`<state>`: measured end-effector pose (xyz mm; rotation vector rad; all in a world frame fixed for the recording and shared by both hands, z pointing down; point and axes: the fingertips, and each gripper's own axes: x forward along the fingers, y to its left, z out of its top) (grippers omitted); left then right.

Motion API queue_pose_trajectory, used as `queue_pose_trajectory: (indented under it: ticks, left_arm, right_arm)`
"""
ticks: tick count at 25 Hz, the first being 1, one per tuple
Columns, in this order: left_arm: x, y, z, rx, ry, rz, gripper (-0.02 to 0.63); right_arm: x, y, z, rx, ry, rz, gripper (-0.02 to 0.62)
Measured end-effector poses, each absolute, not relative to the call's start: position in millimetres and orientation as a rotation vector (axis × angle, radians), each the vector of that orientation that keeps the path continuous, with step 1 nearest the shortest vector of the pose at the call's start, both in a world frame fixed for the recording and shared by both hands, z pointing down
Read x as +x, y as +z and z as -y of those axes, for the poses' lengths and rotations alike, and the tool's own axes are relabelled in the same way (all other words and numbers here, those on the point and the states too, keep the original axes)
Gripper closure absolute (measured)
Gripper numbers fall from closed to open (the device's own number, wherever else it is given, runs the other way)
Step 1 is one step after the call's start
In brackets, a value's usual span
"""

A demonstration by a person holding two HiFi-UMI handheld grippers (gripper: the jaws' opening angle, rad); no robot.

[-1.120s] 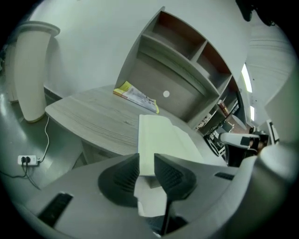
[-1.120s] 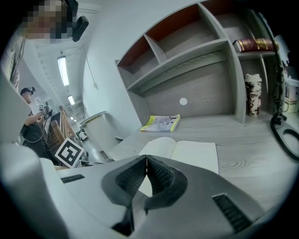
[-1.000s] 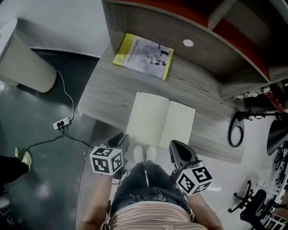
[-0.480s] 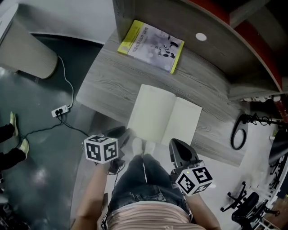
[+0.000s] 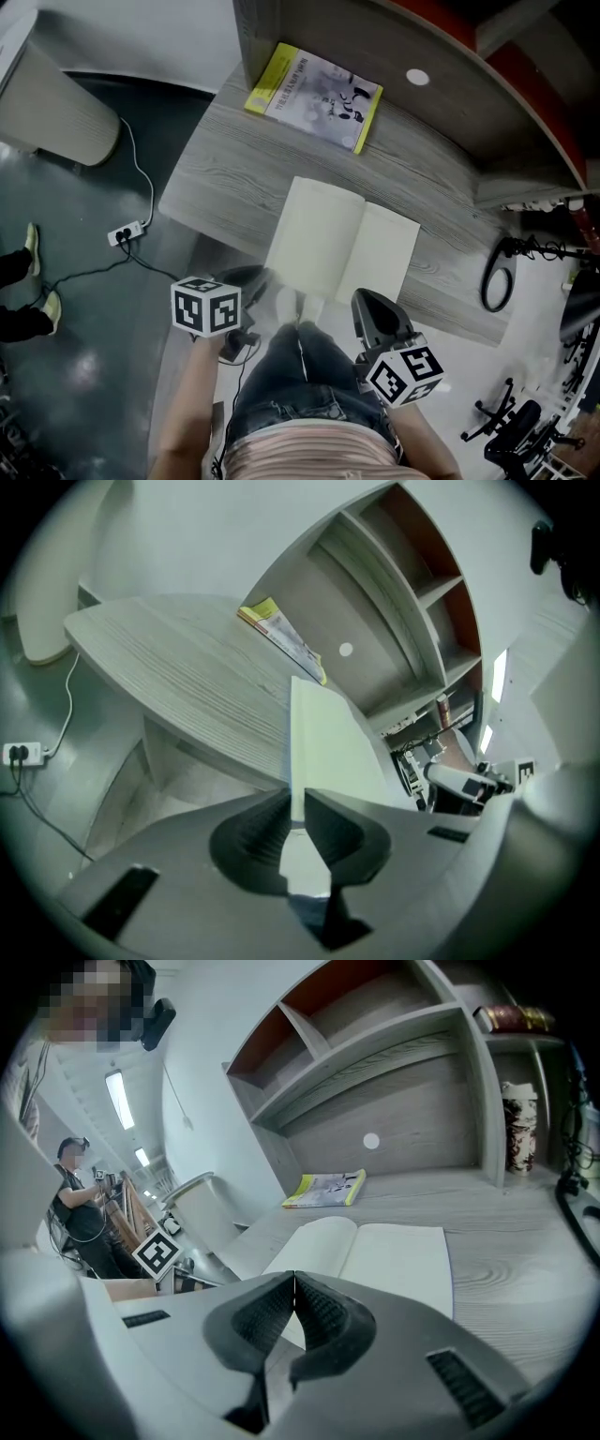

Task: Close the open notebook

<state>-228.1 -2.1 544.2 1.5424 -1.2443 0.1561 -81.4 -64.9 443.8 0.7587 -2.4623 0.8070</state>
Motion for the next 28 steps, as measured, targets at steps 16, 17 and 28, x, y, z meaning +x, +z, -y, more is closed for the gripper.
queue_pose_trajectory:
  ticks: [16,17,28]
  left_arm:
    - [-216,486,4,1.642,0.179,1.349,0.569]
    - [-215,483,5,1.648,0.187,1.359,0.569]
    - [-201,459,5,1.682,0.241,1.442,0.571]
  right_arm:
    - [-58,437,54,0.801,0.791,2.481,0.586]
    - [-56,437,53,0.805,0.789,2.48,0.586]
    - [-33,431,43,0.859,0.769,2.475,0.586]
